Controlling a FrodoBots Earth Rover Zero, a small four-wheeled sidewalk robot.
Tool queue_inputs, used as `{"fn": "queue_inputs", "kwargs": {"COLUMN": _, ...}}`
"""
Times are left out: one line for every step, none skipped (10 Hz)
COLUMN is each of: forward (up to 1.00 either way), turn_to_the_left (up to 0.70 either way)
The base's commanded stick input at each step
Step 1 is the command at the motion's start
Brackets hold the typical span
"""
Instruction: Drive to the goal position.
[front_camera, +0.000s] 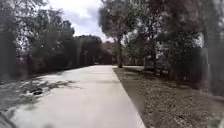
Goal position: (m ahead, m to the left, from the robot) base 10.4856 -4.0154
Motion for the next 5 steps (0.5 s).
{"fn": "queue_inputs", "kwargs": {"forward": 0.85, "turn_to_the_left": 0.00}}
{"fn": "queue_inputs", "kwargs": {"forward": 0.85, "turn_to_the_left": 0.34}}
{"fn": "queue_inputs", "kwargs": {"forward": 0.85, "turn_to_the_left": 0.18}}
{"fn": "queue_inputs", "kwargs": {"forward": 0.85, "turn_to_the_left": 0.00}}
{"fn": "queue_inputs", "kwargs": {"forward": 0.85, "turn_to_the_left": 0.00}}
